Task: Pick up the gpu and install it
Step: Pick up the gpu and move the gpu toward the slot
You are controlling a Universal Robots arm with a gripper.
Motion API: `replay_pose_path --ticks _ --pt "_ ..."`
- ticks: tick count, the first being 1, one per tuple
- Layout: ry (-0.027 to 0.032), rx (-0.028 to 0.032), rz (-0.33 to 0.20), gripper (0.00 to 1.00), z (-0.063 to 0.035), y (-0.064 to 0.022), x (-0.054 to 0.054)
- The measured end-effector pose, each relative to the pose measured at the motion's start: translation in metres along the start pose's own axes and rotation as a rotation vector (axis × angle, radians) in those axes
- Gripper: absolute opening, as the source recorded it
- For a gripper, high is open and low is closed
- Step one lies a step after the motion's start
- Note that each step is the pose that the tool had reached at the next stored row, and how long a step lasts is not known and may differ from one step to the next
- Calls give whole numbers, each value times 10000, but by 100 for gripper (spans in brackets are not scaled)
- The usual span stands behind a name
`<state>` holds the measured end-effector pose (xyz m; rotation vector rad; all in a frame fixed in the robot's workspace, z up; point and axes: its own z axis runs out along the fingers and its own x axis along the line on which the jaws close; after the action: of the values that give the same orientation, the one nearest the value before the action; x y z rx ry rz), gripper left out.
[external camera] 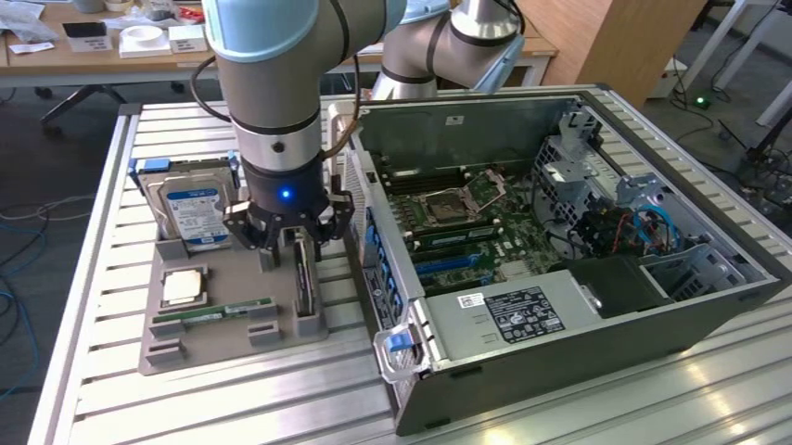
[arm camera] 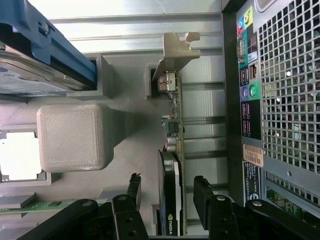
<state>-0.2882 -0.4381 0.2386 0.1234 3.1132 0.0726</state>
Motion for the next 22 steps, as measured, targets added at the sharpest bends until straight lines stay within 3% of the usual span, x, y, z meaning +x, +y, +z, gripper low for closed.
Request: replay_pose_path --ticks 22 --pt "-1 -2 0 55 52 -1 -9"
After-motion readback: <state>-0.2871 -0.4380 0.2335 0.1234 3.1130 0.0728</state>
